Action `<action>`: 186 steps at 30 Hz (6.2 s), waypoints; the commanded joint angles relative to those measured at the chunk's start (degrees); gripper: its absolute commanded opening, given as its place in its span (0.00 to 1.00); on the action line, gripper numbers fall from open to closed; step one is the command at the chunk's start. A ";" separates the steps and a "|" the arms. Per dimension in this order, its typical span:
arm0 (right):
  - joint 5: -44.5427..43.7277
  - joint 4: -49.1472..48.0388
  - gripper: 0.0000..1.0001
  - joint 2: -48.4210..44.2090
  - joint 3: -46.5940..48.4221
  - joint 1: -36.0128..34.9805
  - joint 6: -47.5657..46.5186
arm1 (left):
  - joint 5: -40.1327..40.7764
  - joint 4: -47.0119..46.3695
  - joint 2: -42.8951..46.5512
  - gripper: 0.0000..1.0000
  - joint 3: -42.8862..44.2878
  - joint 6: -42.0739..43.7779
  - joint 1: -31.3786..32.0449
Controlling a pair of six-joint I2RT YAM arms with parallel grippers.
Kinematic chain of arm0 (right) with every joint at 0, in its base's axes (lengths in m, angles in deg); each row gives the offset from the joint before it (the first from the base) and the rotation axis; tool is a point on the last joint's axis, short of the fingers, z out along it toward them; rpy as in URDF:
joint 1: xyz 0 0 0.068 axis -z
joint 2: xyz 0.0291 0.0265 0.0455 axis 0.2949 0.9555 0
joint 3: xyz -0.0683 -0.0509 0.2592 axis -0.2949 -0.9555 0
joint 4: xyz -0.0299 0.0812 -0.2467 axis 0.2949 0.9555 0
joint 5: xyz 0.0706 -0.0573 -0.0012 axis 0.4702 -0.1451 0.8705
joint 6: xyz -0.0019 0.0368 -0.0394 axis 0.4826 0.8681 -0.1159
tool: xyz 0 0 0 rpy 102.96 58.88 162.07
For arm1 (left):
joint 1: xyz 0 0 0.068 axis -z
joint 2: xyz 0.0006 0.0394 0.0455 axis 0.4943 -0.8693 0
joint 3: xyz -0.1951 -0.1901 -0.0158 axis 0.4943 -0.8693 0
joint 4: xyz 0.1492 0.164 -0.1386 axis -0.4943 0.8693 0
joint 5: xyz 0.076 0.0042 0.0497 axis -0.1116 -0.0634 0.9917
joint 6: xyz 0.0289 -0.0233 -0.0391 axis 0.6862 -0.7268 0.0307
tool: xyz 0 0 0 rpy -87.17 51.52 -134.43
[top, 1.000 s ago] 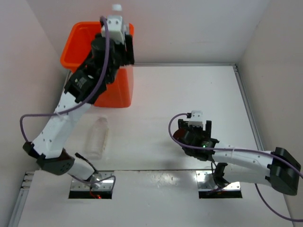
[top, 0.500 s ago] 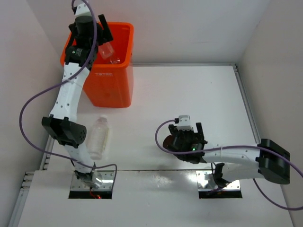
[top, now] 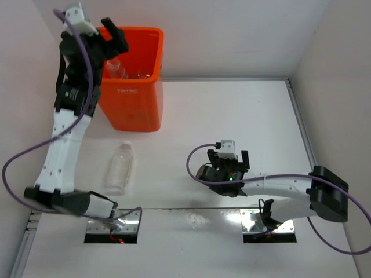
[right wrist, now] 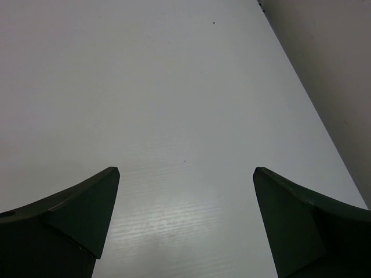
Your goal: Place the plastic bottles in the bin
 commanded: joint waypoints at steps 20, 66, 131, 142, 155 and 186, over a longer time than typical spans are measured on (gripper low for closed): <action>-6.61 55.30 1.00 20.05 15.83 -2.08 62.23 | 1.11 -7.42 44.24 1.00 -59.87 13.29 16.89; -5.55 55.30 1.00 16.43 13.54 -0.32 64.51 | 3.93 30.20 14.99 1.00 -51.19 -5.24 8.38; -5.55 55.30 1.00 16.26 13.54 -0.32 64.51 | -17.96 14.47 5.67 0.95 -68.69 -20.35 0.29; -5.55 55.30 1.00 16.79 14.06 -0.32 64.51 | -14.79 21.94 18.06 0.61 -52.09 -20.35 2.05; -6.08 55.30 1.00 18.46 15.12 -0.85 63.37 | -19.62 14.21 30.81 0.48 -38.19 -10.25 14.26; -7.13 55.30 1.00 20.83 16.17 -3.49 61.79 | 12.47 -8.38 -1.62 0.45 -3.01 -7.07 2.94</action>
